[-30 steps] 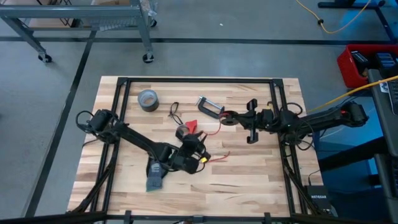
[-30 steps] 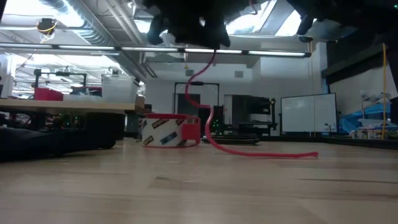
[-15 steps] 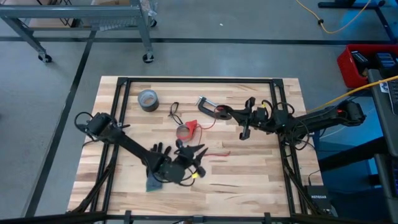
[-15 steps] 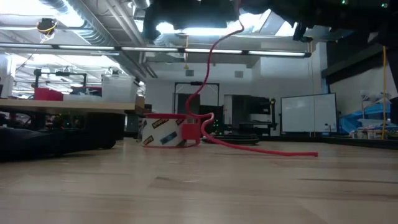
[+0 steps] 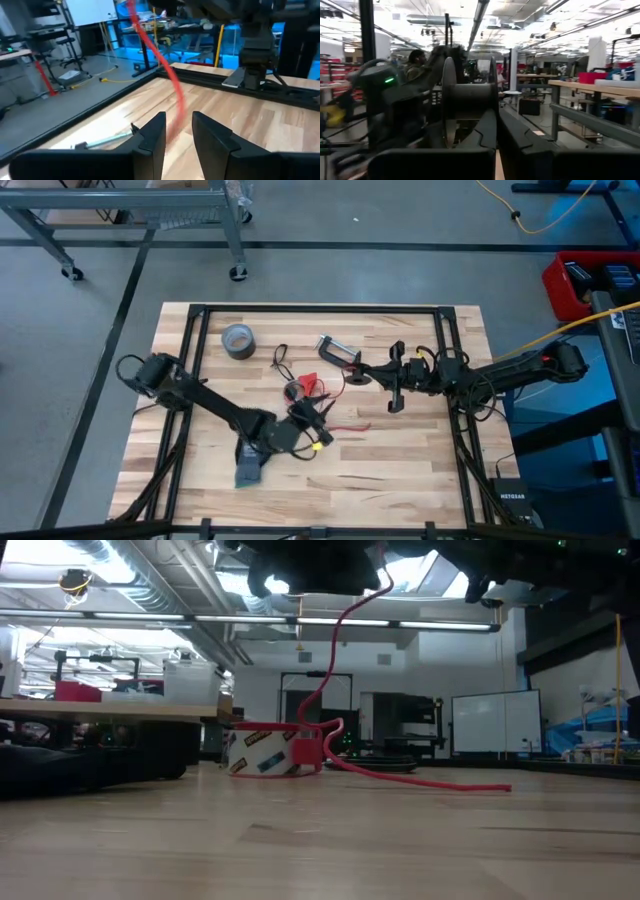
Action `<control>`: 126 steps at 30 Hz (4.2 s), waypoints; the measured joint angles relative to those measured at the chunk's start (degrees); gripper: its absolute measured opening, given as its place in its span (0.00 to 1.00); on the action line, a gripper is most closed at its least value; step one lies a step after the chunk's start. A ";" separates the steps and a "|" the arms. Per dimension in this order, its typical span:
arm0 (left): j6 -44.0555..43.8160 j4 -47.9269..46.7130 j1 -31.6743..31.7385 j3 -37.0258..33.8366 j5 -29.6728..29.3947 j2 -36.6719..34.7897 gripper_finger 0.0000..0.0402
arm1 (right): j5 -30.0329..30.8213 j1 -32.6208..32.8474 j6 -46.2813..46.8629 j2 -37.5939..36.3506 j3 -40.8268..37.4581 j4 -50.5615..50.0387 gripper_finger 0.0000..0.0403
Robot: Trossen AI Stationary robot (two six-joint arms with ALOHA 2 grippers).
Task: Coil cords
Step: Coil the red wire onto the spool
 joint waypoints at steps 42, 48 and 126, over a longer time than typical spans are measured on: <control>-6.18 11.88 8.21 -12.99 29.06 -5.32 0.22 | 7.51 -0.07 2.90 0.06 0.00 -0.62 0.01; -6.29 11.43 8.32 -12.80 29.01 -5.32 0.22 | 7.54 -0.07 2.90 0.06 0.00 -0.62 0.01; -17.09 0.50 10.99 -8.60 30.91 -5.36 0.01 | 16.24 -0.07 4.93 4.31 7.82 -3.75 0.01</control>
